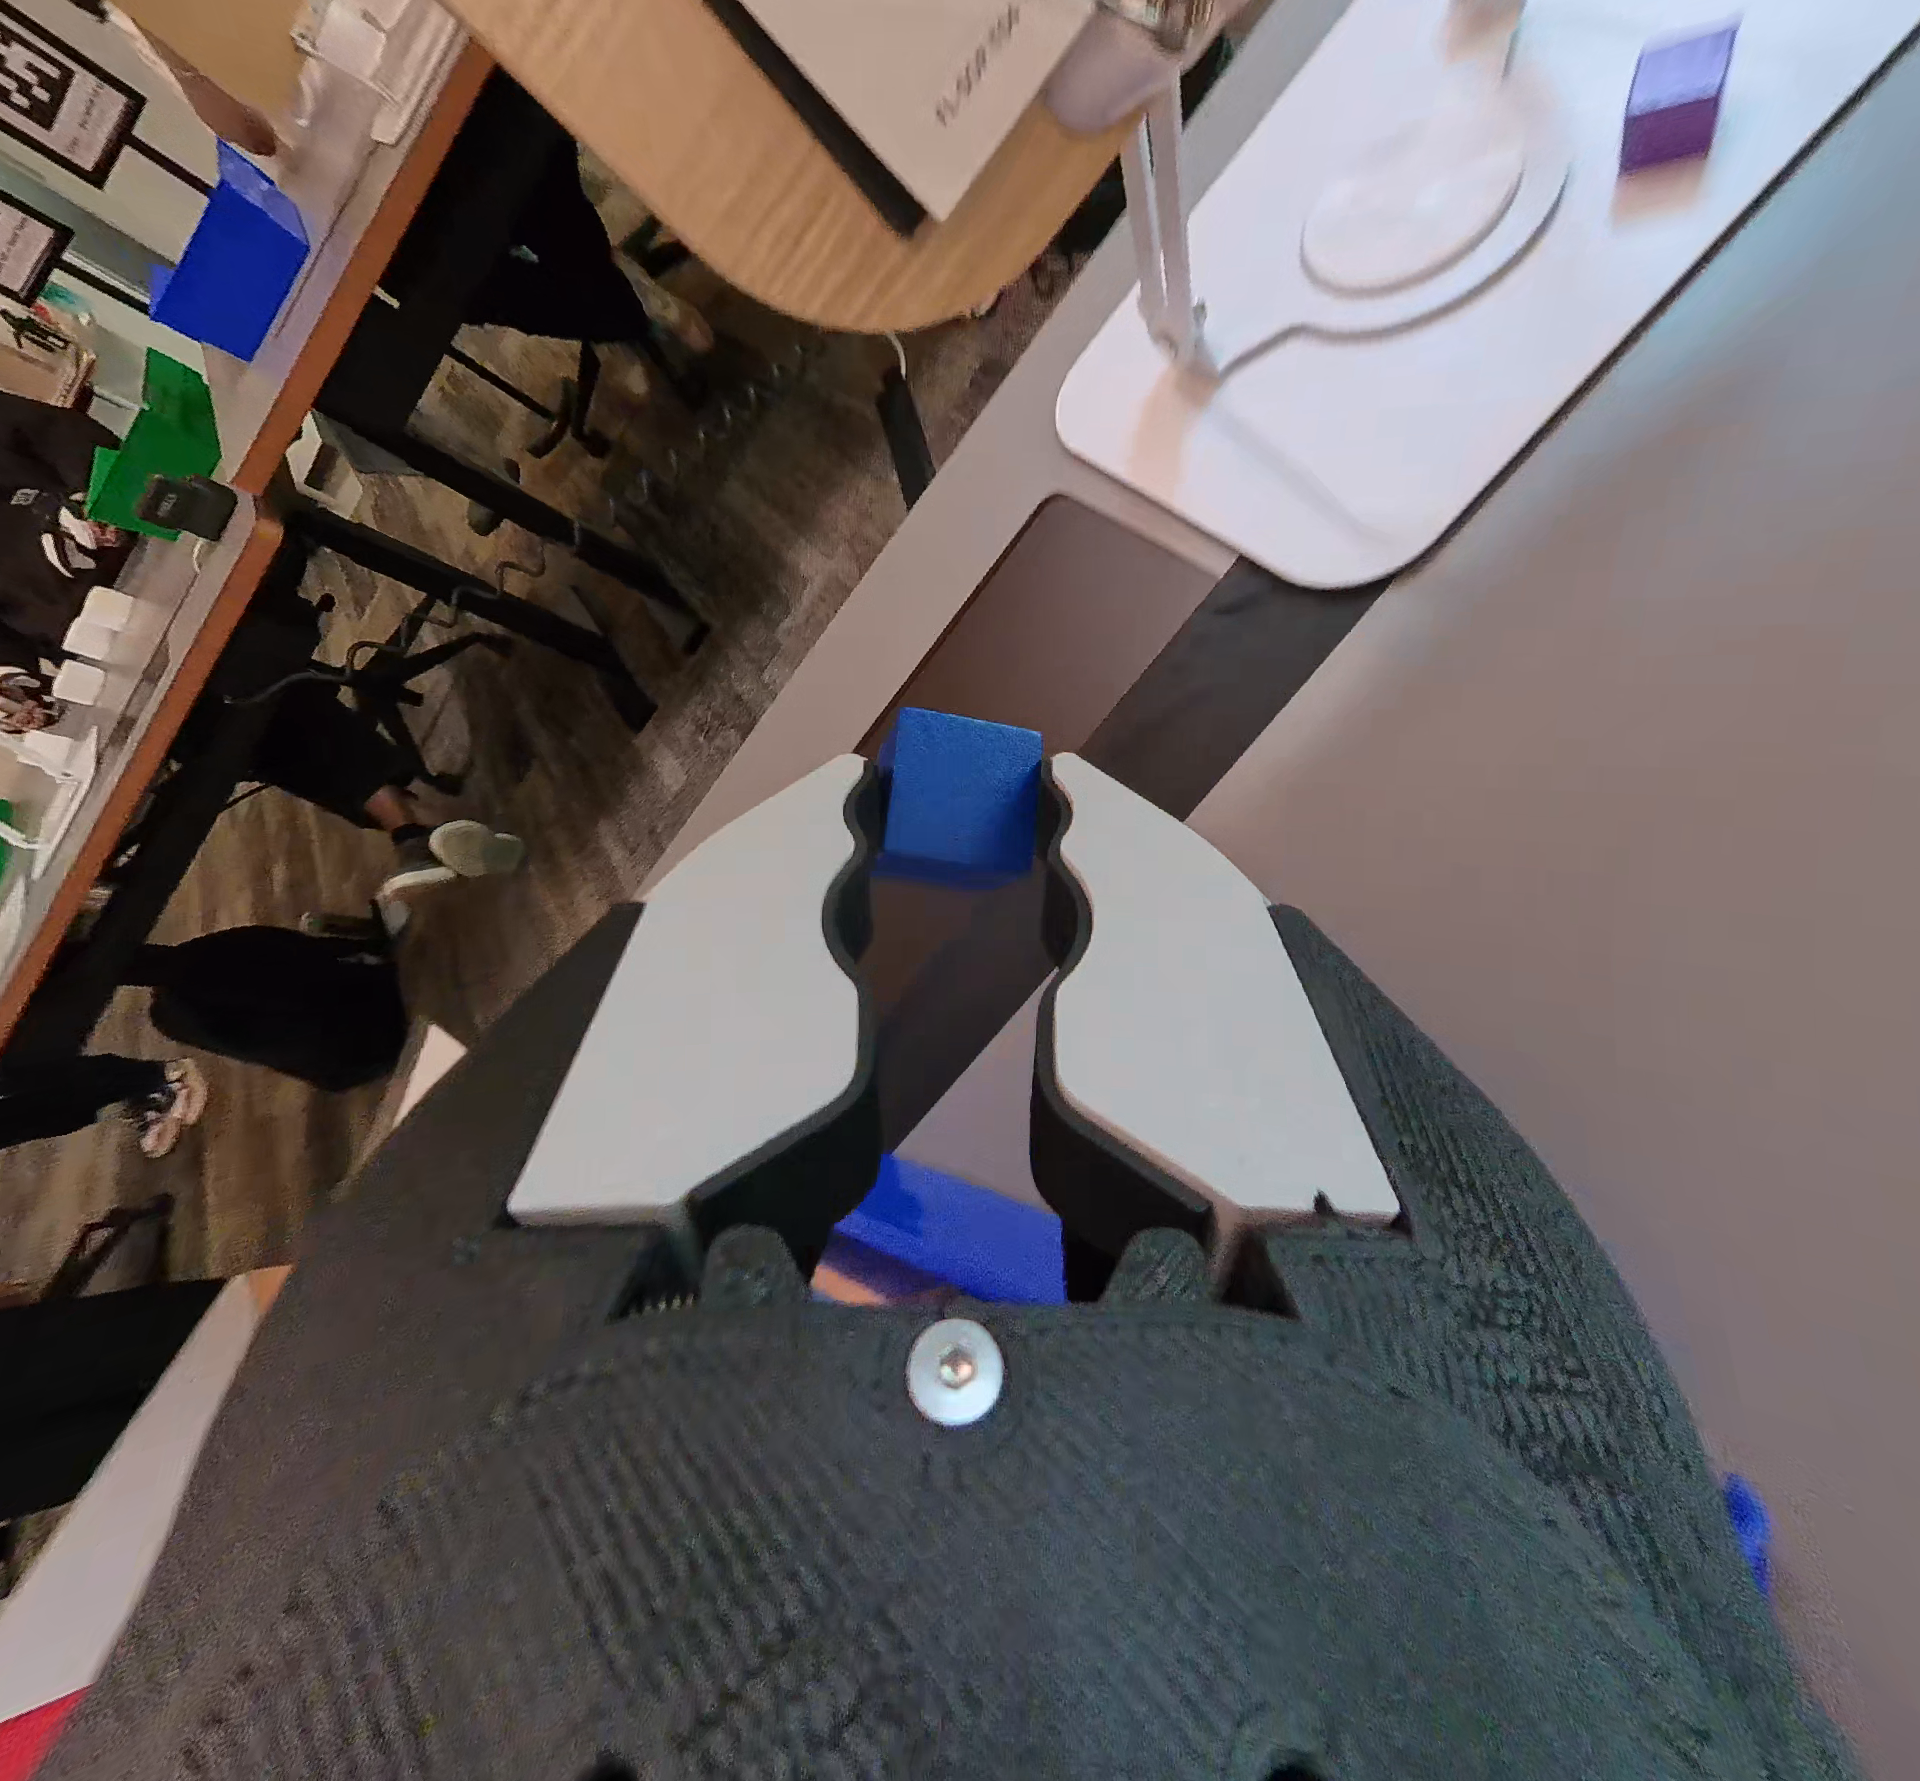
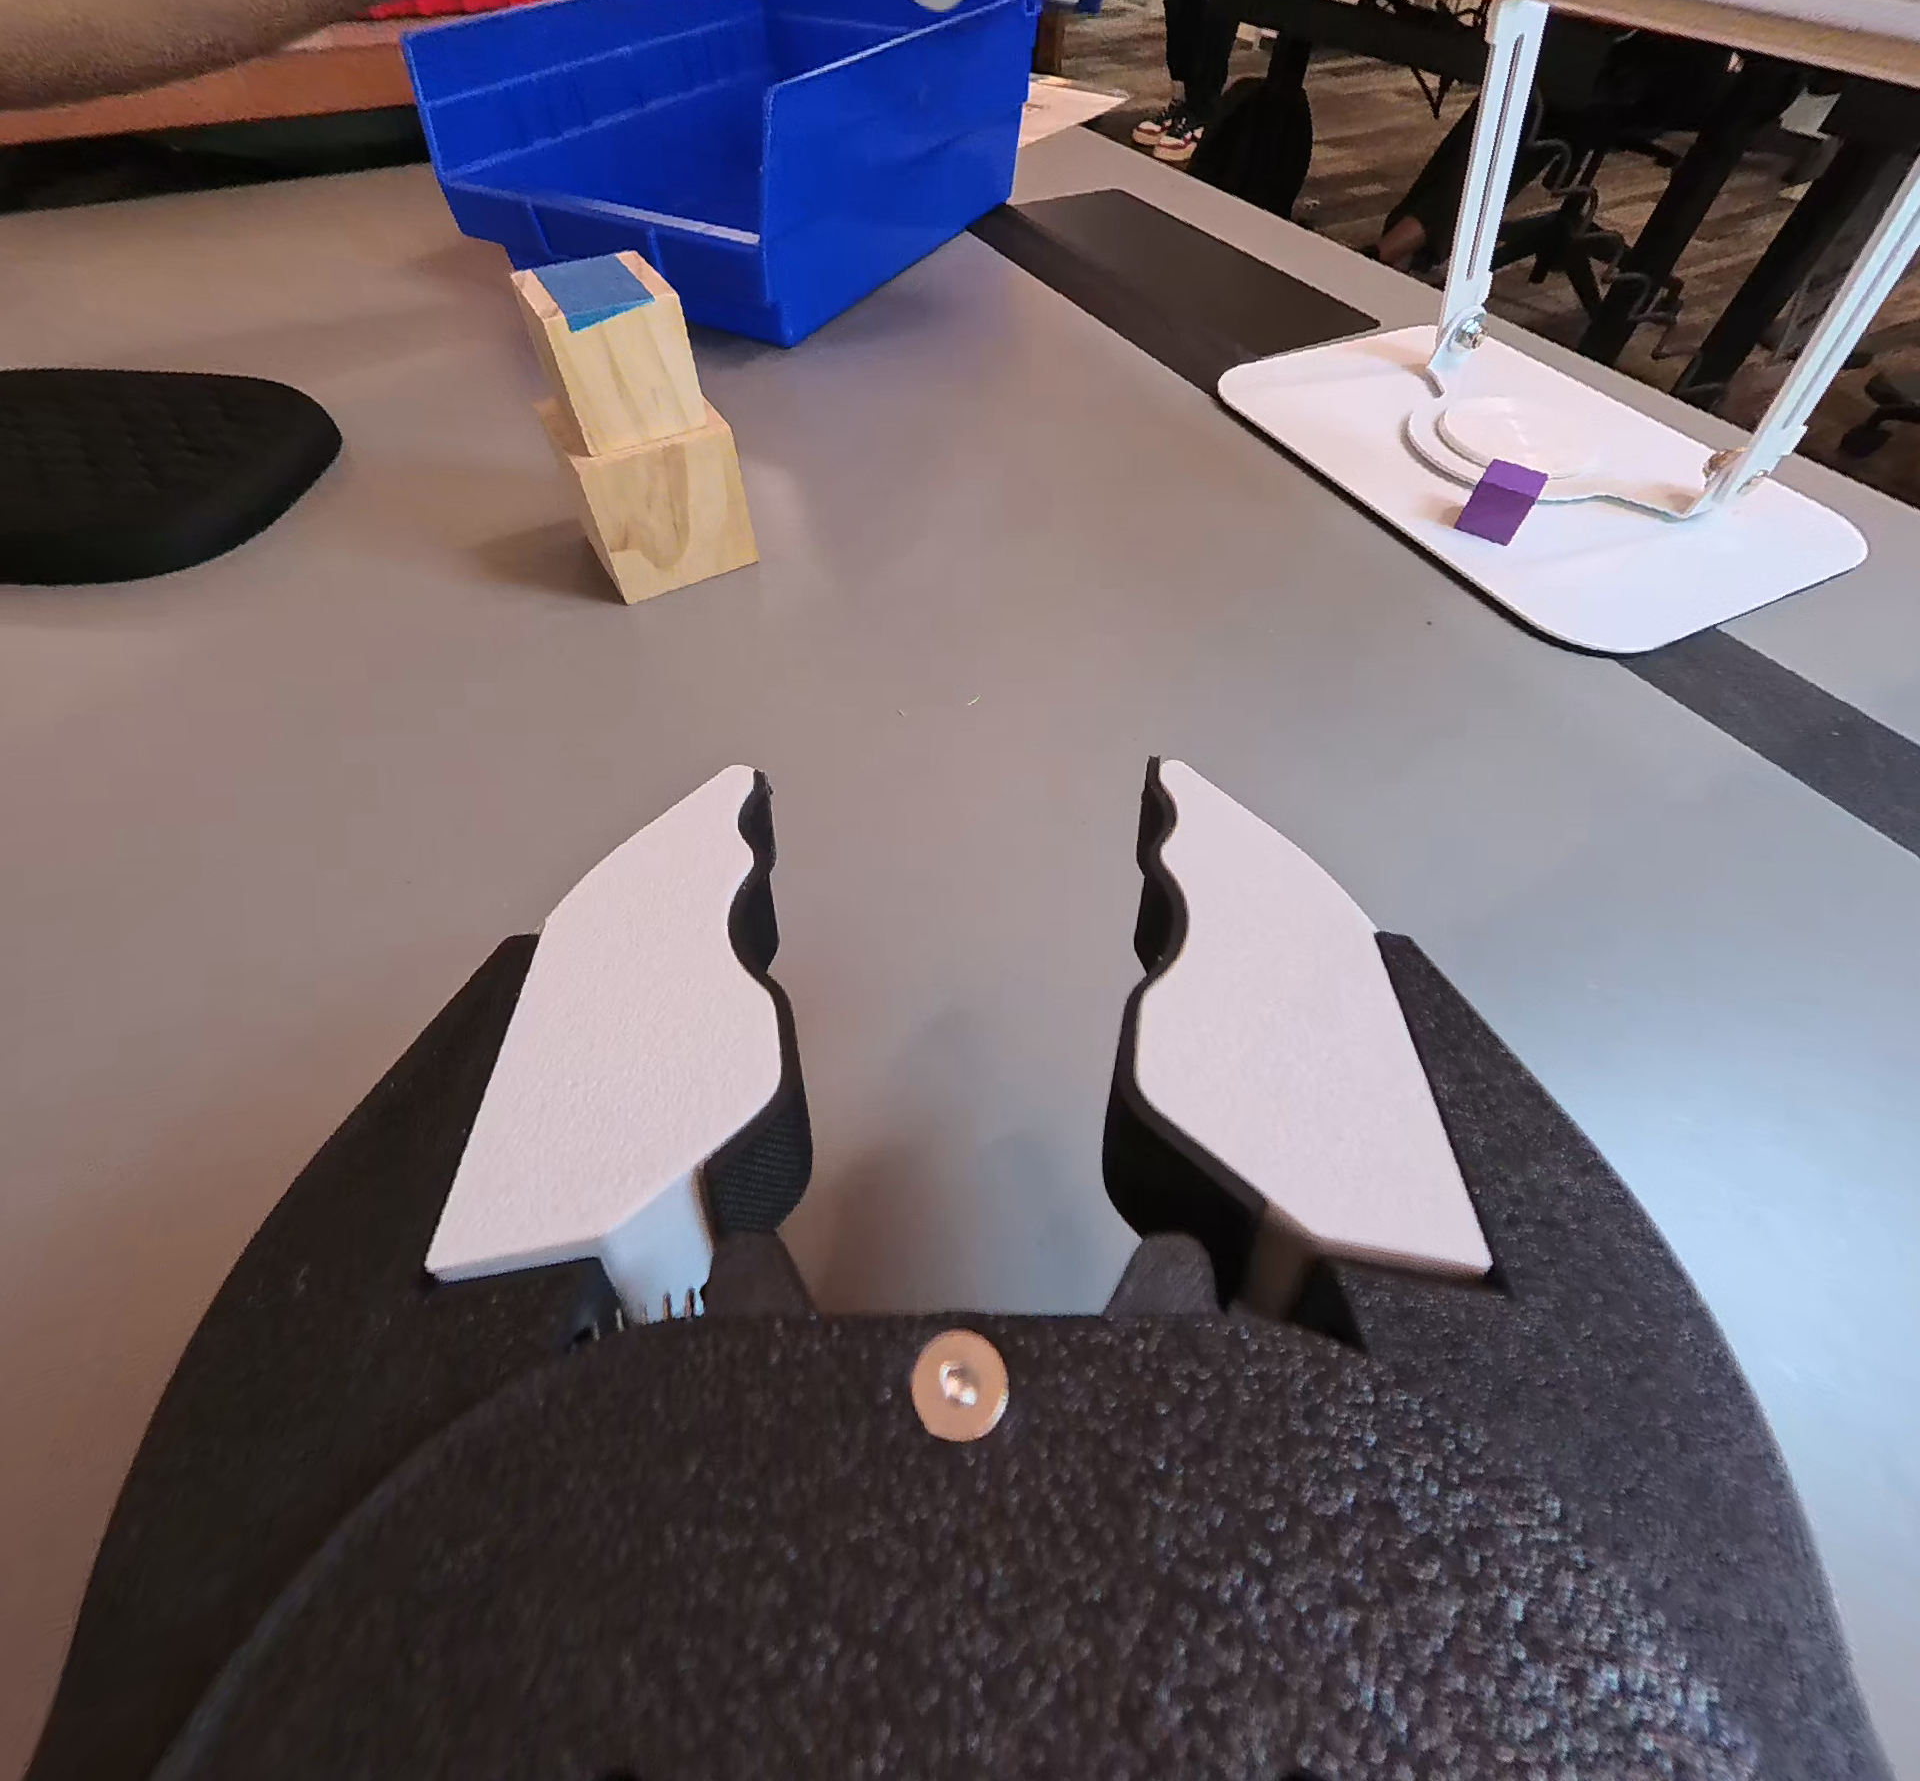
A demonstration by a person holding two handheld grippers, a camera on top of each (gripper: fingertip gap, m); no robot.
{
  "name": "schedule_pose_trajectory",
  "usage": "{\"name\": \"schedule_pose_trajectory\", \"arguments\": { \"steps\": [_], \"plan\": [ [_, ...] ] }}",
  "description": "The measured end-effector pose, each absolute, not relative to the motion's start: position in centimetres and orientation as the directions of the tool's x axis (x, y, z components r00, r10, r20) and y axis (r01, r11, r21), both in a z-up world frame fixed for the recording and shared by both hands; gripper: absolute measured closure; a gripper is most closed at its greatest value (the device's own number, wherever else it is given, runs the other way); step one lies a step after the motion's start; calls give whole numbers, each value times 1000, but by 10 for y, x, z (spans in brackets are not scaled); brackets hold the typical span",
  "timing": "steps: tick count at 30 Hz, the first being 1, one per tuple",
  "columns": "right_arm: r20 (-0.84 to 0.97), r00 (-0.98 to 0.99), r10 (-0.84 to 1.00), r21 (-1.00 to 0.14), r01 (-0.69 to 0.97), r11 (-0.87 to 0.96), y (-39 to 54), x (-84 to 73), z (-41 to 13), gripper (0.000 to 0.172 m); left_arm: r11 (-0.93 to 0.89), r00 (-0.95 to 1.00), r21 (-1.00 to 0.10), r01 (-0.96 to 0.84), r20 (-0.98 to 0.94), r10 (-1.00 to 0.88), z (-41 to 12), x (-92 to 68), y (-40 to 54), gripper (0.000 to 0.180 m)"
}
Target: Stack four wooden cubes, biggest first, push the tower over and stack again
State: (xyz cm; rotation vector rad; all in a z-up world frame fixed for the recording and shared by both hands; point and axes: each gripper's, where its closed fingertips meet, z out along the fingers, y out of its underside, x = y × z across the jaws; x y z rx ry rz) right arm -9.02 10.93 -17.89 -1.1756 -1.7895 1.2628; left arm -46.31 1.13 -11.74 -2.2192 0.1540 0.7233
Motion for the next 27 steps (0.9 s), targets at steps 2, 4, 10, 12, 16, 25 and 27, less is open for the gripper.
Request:
{"name": "schedule_pose_trajectory", "arguments": {
  "steps": [2, 4, 10, 12, 16, 25, 27],
  "plan": [
    [4, -391, 920, -944, 301, 133, 109, -90, -179, 104, -642, 846, -704, -303, -509, 158, -113, -455, 16, 151],
    [0, -390, 921, -944, 303, 129, 109, -91, -180, 104, -586, 854, -763, -273, -472, 217, -105, -449, 20, 151],
    [-4, -382, 924, -943, 310, 124, 111, -91, -182, 105, -405, 890, -897, -179, -323, 321, -80, -426, 29, 151],
    [-5, -378, 926, -942, 313, 122, 112, -92, -183, 105, -355, 892, -920, -166, -294, 343, -72, -416, 29, 151],
    [-9, -377, 926, -939, 322, 122, 112, -92, -187, 105, -257, 910, -958, -131, -219, 351, -56, -387, 27, 151],
    [-14, -383, 923, -934, 335, 125, 109, -94, -192, 105, -179, 957, -965, -191, -224, 184, -52, -296, 10, 151],
    [-15, -384, 923, -934, 335, 125, 109, -94, -193, 105, -178, 969, -957, -228, -242, 59, -51, -273, 7, 151]
  ]
}}
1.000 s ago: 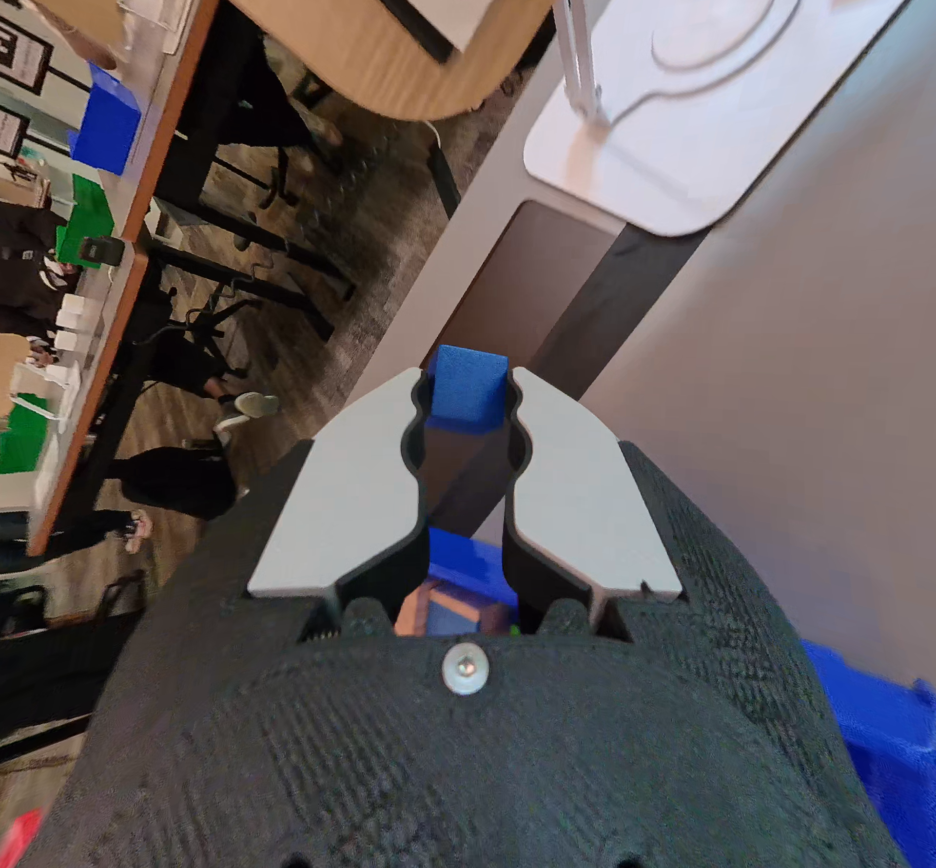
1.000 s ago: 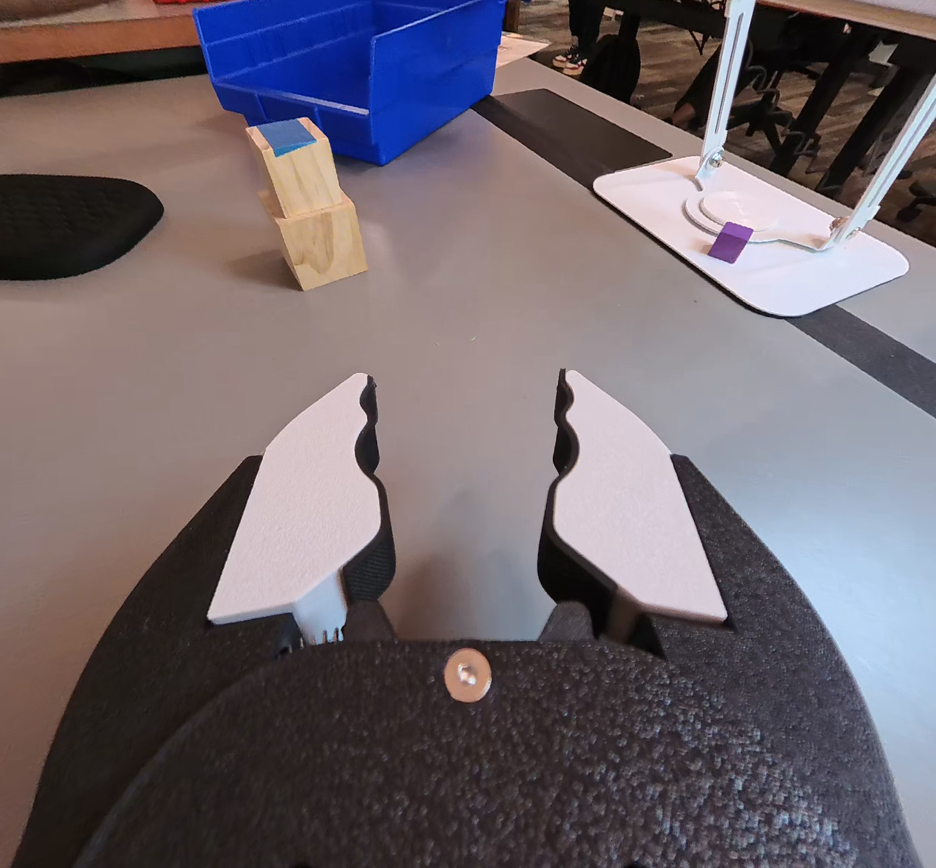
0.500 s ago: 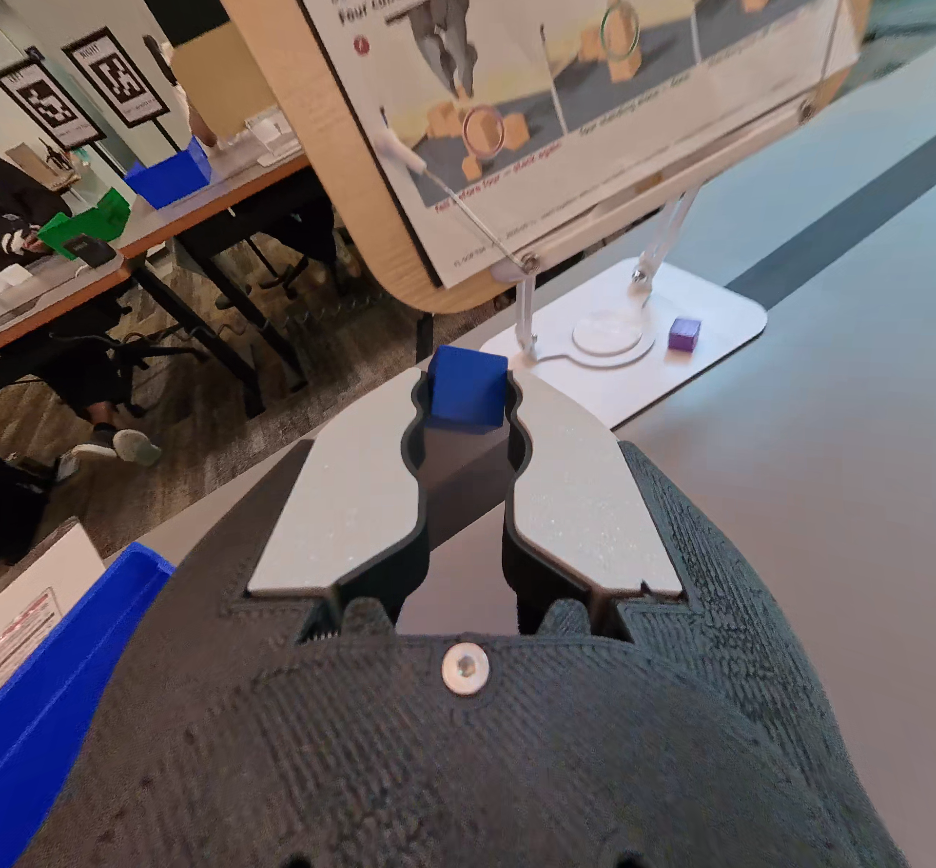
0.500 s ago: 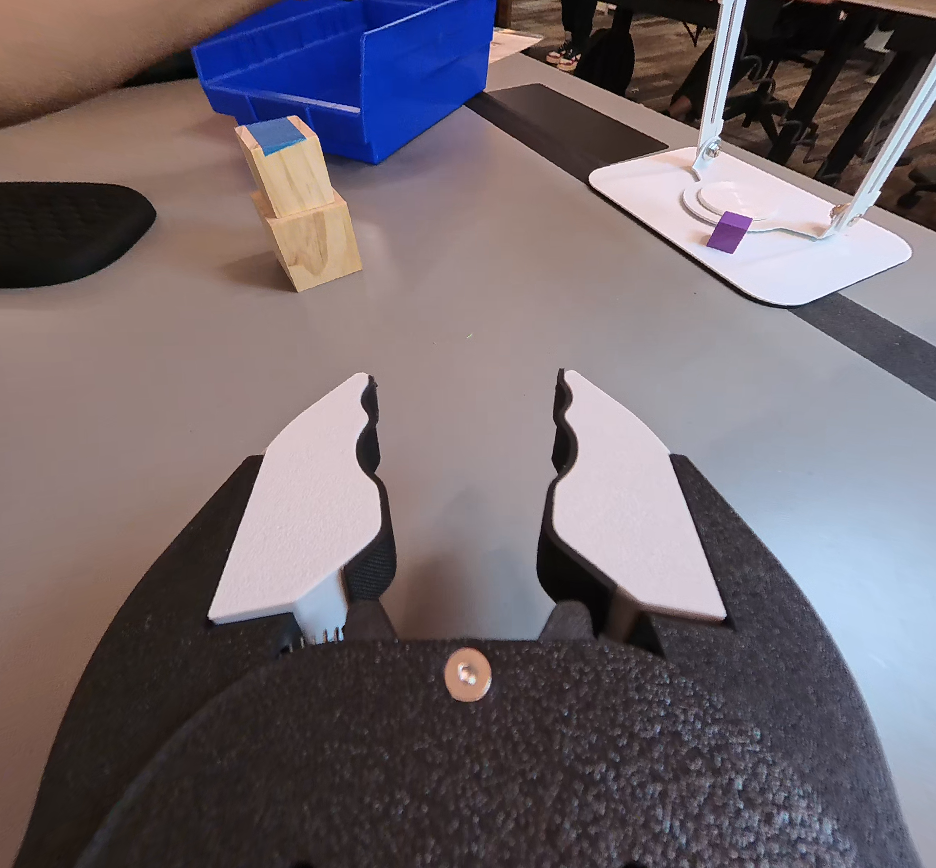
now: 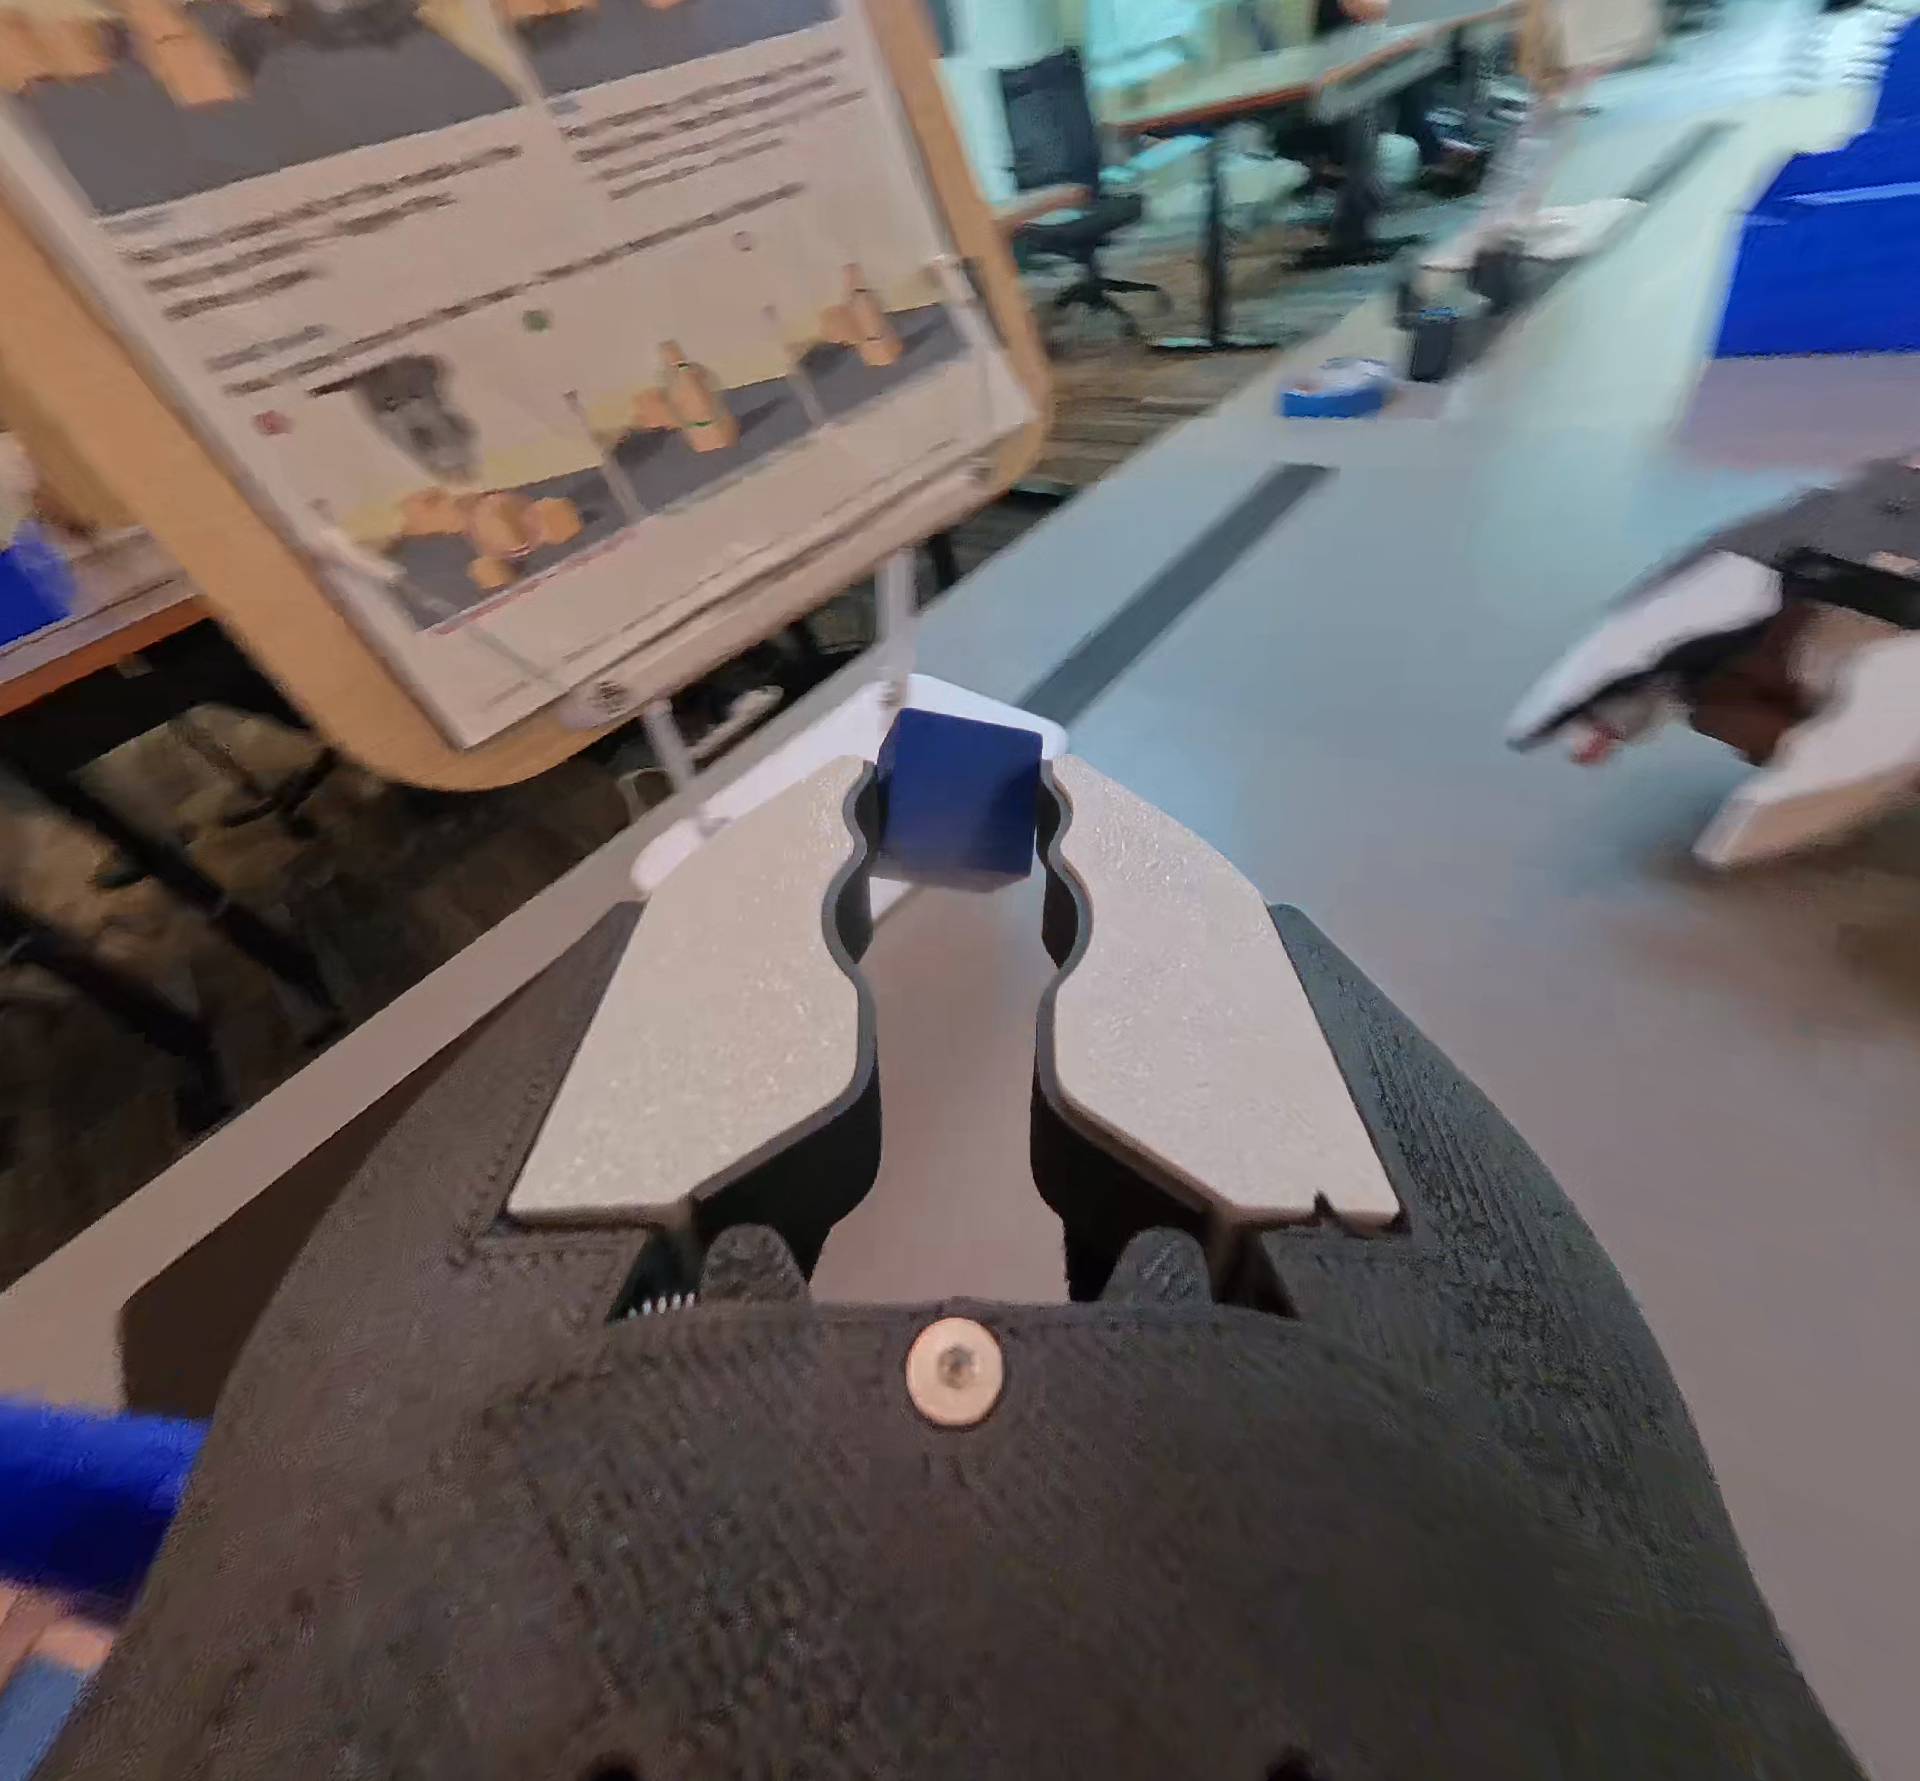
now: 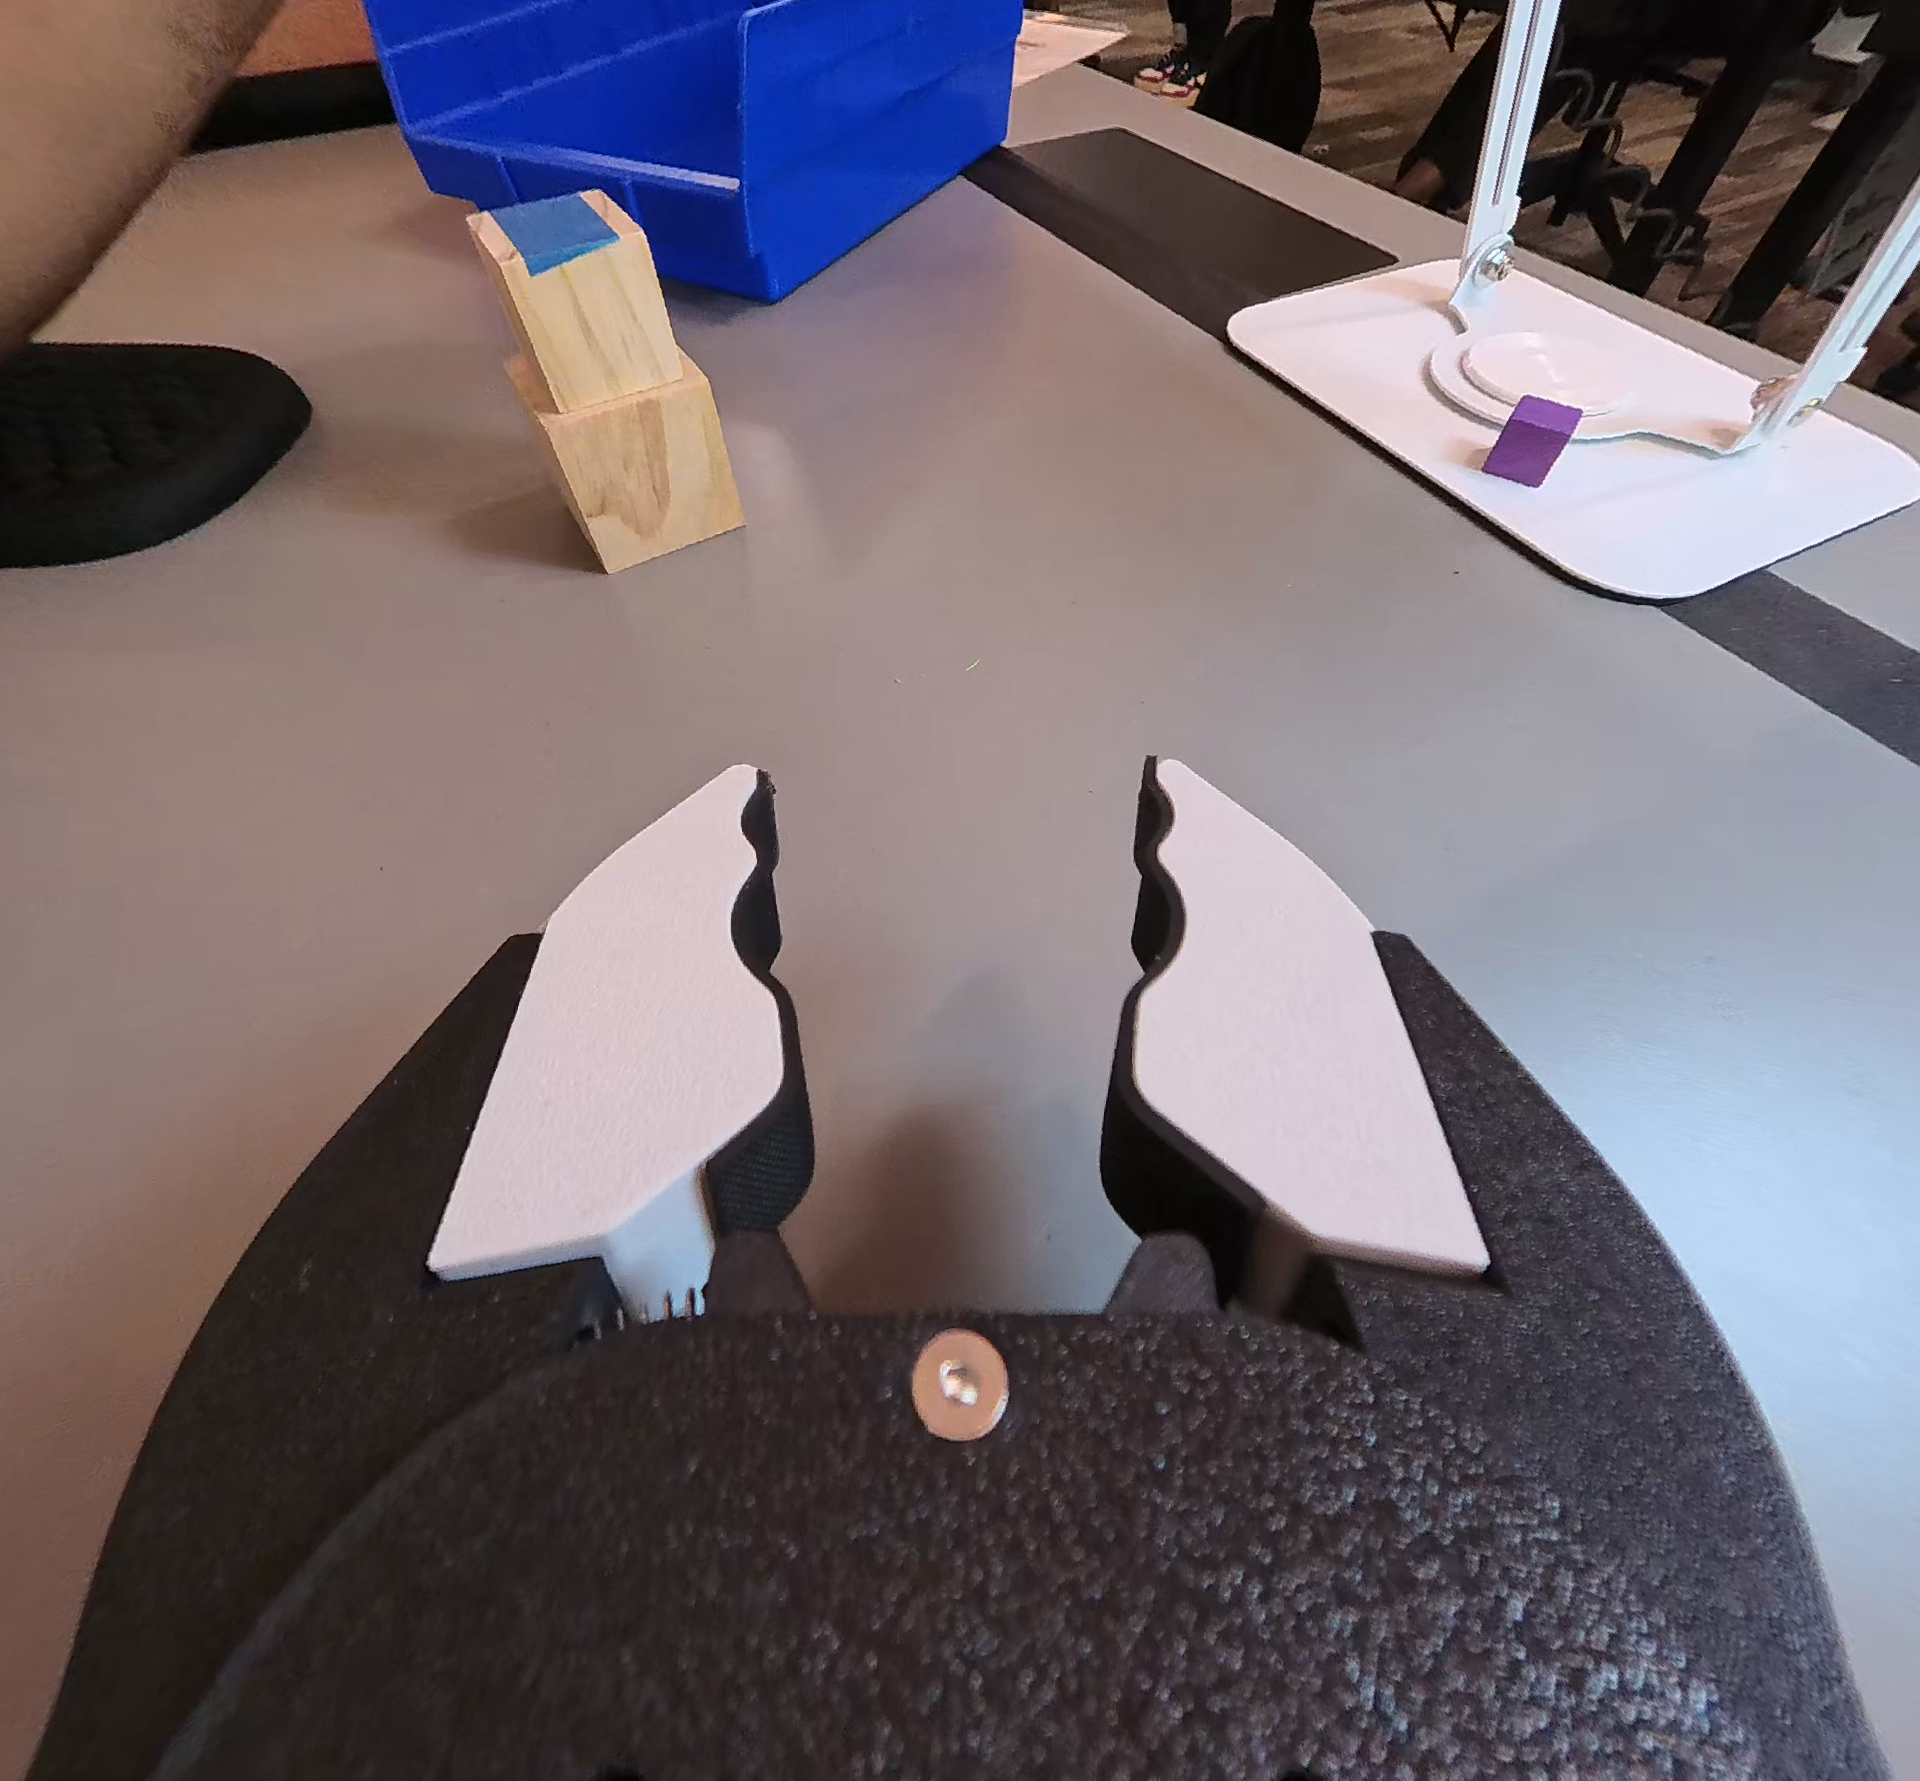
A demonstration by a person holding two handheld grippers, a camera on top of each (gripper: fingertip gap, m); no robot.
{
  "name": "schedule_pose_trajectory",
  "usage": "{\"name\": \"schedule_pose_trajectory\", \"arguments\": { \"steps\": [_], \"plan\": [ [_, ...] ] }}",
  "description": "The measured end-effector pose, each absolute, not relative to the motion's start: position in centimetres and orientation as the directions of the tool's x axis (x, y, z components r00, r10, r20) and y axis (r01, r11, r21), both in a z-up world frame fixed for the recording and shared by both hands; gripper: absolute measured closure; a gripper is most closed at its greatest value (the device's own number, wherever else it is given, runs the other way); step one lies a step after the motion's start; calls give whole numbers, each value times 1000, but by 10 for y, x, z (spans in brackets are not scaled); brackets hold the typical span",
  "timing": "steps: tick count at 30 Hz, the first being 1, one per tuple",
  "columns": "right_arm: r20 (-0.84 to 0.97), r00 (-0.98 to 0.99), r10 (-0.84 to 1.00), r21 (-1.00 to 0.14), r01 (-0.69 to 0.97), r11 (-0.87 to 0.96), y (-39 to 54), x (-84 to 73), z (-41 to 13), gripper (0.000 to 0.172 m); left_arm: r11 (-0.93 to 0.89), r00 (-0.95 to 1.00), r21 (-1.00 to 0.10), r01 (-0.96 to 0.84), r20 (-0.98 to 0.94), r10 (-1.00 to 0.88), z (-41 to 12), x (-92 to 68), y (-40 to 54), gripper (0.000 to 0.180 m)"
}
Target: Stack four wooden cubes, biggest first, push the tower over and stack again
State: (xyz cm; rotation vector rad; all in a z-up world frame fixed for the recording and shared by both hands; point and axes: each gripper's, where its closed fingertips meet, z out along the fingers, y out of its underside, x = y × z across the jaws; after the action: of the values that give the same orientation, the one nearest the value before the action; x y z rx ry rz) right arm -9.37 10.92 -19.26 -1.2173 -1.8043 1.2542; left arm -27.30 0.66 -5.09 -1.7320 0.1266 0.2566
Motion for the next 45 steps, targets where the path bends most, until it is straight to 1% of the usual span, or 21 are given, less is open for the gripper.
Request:
{"name": "schedule_pose_trajectory", "arguments": {
  "steps": [3, 4, 6, 8, 11, 14, 16, 21, 34, 45],
  "plan": [
    [-14, -381, 924, -933, 337, 125, 110, -94, -193, 105, -161, 950, -942, -294, -269, -157, -46, -241, -3, 151],
    [-11, -381, 924, -933, 337, 128, 110, -94, -193, 105, -152, 941, -947, -285, -245, -235, -45, -230, -8, 151],
    [-5, -381, 924, -934, 333, 132, 110, -94, -192, 105, -117, 924, -961, -250, -200, -326, -43, -219, -18, 151],
    [0, -384, 923, -934, 330, 137, 110, -93, -191, 105, -148, 899, -964, -223, -144, -415, -52, -212, -27, 151],
    [6, -390, 921, -934, 326, 144, 108, -93, -190, 105, -279, 871, -931, -233, -72, -487, -77, -210, -40, 151],
    [10, -402, 915, -932, 327, 154, 105, -92, -191, 105, -422, 859, -873, -244, 7, -512, -101, -210, -49, 151],
    [12, -411, 911, -930, 329, 161, 102, -92, -192, 105, -486, 861, -836, -255, 33, -508, -113, -211, -50, 151],
    [16, -427, 904, -927, 333, 173, 97, -92, -194, 105, -588, 858, -755, -290, 66, -509, -135, -209, -48, 151],
    [46, -430, 902, -939, 289, 186, 98, -91, -184, 103, -638, 850, -699, -324, 81, -521, -149, -200, -45, 151],
    [50, -440, 897, -939, 285, 192, 97, -90, -184, 103, -659, 851, -693, -293, 126, -511, -150, -196, -46, 151]
  ]
}}
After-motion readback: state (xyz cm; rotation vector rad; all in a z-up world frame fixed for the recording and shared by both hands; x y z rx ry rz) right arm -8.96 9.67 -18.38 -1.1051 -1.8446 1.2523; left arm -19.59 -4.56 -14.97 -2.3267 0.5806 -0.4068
